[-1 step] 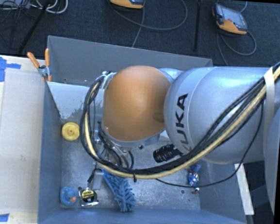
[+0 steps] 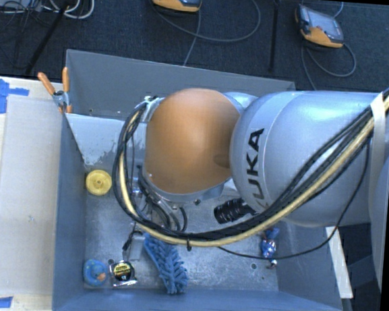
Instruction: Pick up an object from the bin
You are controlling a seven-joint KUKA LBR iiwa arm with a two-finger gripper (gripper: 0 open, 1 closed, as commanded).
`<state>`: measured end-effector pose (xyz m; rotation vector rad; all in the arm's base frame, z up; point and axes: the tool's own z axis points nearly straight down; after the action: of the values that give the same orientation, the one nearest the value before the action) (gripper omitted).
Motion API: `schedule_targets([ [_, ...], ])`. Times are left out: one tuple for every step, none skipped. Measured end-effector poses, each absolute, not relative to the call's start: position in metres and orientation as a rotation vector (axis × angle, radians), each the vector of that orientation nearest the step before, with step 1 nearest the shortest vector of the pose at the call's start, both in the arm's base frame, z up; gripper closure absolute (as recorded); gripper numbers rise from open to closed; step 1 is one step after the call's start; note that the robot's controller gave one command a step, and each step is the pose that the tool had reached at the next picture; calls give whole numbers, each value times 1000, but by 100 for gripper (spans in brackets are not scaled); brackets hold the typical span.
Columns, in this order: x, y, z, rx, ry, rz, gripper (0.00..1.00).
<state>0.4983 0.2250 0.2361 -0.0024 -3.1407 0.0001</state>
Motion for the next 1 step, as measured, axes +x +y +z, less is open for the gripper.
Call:
schedule_targets([
  [499, 206, 190, 63, -3146, -4, 0],
])
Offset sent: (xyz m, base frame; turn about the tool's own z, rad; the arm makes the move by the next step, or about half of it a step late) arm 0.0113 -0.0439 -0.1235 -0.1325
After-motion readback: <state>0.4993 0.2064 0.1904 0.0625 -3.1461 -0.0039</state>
